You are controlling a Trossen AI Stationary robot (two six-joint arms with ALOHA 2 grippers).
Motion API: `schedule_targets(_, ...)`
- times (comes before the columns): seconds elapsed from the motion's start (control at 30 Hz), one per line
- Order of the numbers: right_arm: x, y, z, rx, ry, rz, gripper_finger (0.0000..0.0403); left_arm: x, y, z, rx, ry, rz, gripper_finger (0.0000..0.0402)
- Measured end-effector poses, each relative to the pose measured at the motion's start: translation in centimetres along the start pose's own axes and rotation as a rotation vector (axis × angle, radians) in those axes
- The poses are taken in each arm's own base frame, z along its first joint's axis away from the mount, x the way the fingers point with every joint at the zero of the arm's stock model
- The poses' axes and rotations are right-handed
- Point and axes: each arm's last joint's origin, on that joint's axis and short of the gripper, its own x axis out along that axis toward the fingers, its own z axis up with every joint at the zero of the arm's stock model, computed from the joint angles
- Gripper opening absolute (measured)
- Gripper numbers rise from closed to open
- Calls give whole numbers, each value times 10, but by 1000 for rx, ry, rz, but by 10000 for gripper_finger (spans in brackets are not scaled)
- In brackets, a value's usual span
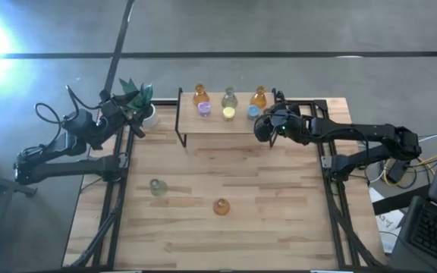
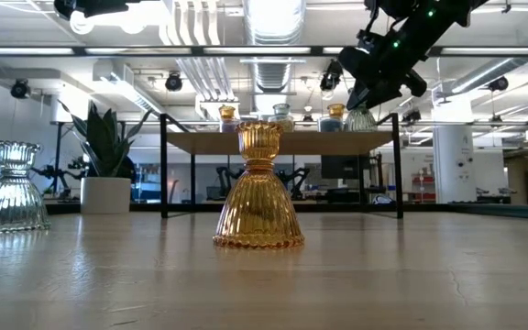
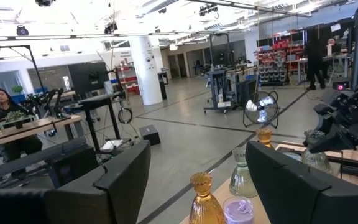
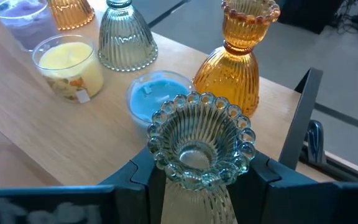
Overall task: Pick & Place candle stick holders
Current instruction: Put the right green glass candle holder on the shelf, then put the brown glass candle holder on the shelf
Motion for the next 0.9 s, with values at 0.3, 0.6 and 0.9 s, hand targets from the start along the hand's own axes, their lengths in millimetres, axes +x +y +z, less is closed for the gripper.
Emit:
schedule_targets(0.3, 1, 1, -1, -9, 2, 9, 187, 0, 0, 0, 0, 0, 0, 268)
schedule_targets(0.6, 1, 2, 3, -1, -31, 23, 262, 0, 0, 0, 0, 0, 0, 268)
schedule_targets(0.9, -9, 1, 17, -29, -97, 48, 293, 0, 0, 0, 0, 0, 0, 268)
